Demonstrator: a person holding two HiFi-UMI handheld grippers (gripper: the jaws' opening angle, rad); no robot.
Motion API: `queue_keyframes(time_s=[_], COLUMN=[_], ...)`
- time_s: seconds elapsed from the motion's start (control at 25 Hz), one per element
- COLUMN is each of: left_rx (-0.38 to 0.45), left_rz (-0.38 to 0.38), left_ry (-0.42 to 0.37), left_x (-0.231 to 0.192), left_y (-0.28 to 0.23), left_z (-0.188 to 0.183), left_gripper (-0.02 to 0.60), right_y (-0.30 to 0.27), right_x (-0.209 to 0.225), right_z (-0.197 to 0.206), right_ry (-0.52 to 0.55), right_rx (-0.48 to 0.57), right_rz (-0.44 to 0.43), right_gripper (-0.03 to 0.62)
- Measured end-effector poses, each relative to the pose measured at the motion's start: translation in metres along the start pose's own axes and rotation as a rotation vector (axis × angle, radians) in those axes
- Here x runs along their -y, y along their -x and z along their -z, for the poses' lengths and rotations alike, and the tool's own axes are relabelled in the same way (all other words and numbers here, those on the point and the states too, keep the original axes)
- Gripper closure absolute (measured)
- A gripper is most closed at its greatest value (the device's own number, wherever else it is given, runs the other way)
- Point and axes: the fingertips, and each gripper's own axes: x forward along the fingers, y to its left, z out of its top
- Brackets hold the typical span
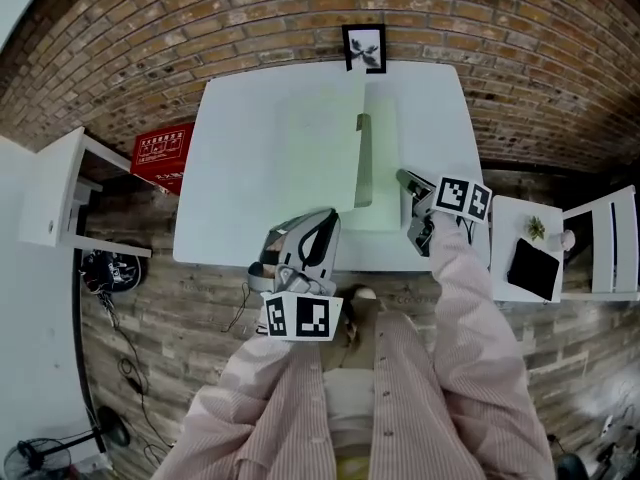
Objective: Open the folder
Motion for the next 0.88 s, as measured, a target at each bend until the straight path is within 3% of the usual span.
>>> queue_keyframes(time_s=[0.36,0.88], left_rx=[0.005,0.010], left_rz=[-0.162,-0.255], left_ry=[0.115,0.260], left_x=[-0.048,-0.086], left_y=[0.033,0.057], left_z=[0.021,0.049], left_gripper=[0.584,0.584], right_y=[0.002,0.003], right_x=[0.000,0.000], right_z=[0.001,0.000], right_ry=[0.032,0.040], right_rx=[0.008,0.020], right_rz=[0.085,0.143], right_gripper=[0.499,0.499])
